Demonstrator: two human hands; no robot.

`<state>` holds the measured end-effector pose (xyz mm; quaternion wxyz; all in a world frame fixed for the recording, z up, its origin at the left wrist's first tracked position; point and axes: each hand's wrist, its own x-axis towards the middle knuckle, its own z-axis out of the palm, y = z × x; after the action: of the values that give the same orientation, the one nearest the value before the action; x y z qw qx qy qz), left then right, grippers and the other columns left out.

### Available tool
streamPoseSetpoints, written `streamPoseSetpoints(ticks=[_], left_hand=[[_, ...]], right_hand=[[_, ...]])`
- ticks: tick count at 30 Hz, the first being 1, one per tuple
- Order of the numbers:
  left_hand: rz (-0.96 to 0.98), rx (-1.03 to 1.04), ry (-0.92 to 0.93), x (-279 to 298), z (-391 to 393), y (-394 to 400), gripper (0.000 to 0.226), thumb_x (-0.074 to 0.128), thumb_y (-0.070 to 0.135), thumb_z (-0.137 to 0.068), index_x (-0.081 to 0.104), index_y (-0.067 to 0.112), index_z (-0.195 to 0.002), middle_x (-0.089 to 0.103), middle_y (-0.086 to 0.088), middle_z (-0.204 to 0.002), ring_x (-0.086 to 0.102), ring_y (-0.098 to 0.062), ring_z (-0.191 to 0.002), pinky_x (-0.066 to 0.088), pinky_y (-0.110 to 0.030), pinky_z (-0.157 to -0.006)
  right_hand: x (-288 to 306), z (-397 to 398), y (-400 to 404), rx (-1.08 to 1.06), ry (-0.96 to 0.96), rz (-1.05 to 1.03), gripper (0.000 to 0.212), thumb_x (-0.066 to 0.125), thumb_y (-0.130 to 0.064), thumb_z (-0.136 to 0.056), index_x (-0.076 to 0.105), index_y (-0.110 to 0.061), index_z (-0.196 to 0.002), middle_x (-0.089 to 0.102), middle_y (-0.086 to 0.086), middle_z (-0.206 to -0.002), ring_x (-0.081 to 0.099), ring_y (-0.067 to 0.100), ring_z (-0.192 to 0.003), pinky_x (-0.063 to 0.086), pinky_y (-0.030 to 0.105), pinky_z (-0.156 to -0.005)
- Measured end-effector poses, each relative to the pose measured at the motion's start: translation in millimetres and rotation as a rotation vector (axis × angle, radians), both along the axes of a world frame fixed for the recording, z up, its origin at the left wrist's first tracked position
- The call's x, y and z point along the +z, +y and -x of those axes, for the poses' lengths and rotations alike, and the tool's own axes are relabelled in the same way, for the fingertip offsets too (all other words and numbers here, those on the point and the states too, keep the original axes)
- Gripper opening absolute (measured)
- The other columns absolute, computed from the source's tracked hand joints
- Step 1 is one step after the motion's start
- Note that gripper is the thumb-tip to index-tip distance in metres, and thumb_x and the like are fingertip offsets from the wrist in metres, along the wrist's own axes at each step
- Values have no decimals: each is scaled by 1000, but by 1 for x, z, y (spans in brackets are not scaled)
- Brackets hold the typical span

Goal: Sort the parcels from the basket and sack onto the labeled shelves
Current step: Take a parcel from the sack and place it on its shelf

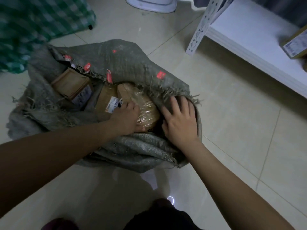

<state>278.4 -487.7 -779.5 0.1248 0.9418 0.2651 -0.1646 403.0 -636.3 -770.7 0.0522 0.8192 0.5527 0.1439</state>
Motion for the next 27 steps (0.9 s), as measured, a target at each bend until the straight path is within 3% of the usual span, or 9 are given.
streamPoseSetpoints(ticks=[3,5,7,11,16,19,21,25,27], left_hand=[[28,52,52,3,-4,1,87,69,59,-76,32,10,-137,31,-13,-143,27,-29,-134,37,-44,-103],[44,51,87,6,-6,3,87,71,57,-75,31,10,-137,30,-13,-143,27,-30,-135,37,-45,-103],[56,49,100,9,-7,6,87,71,58,-75,32,10,-137,30,-14,-143,27,-31,-135,36,-45,-105],[136,129,63,14,-12,12,82,54,66,-83,34,10,-140,30,-15,-145,28,-32,-135,33,-42,-105],[133,199,-56,15,-22,21,65,44,58,-93,40,9,-135,33,-17,-142,28,-33,-134,32,-42,-104],[95,173,-136,16,-32,28,49,46,46,-96,42,9,-129,34,-16,-137,30,-33,-129,32,-41,-102],[61,139,-193,16,-38,30,43,47,40,-96,43,10,-127,36,-15,-134,32,-32,-128,31,-41,-102],[20,73,-259,11,-48,30,38,49,32,-95,44,12,-127,37,-12,-131,35,-29,-124,38,-42,-97],[12,10,-282,7,-55,28,35,48,29,-95,46,13,-127,38,-10,-130,35,-27,-123,41,-42,-94]], right_hand=[[-1,-12,21,-266,104,226,88,59,-63,-82,22,-27,-154,27,19,-156,21,51,-141,14,65,-112],[-3,-29,34,-461,291,355,98,43,-74,-86,-1,-22,-156,7,20,-161,6,50,-145,6,67,-112],[-3,-40,43,-553,414,405,99,46,-73,-86,7,-14,-155,13,22,-159,14,47,-144,15,64,-113],[-7,-51,53,-482,563,259,52,56,-29,-93,40,-7,-137,45,21,-140,47,40,-126,43,45,-98],[5,-67,54,-423,722,63,36,51,-10,-90,56,-9,-126,60,24,-123,56,40,-115,45,39,-88],[5,-85,48,-352,969,-226,33,47,4,-85,64,-8,-111,66,16,-109,59,35,-109,37,25,-76],[0,-96,40,-438,1023,-374,33,46,6,-87,61,-9,-112,64,14,-106,58,36,-110,39,28,-78],[-30,-100,30,-566,718,287,47,45,-18,-96,40,-12,-142,48,21,-139,45,40,-127,42,44,-102],[-27,-101,36,-563,649,350,46,48,-32,-97,45,-9,-136,42,22,-142,39,40,-131,39,45,-106]])
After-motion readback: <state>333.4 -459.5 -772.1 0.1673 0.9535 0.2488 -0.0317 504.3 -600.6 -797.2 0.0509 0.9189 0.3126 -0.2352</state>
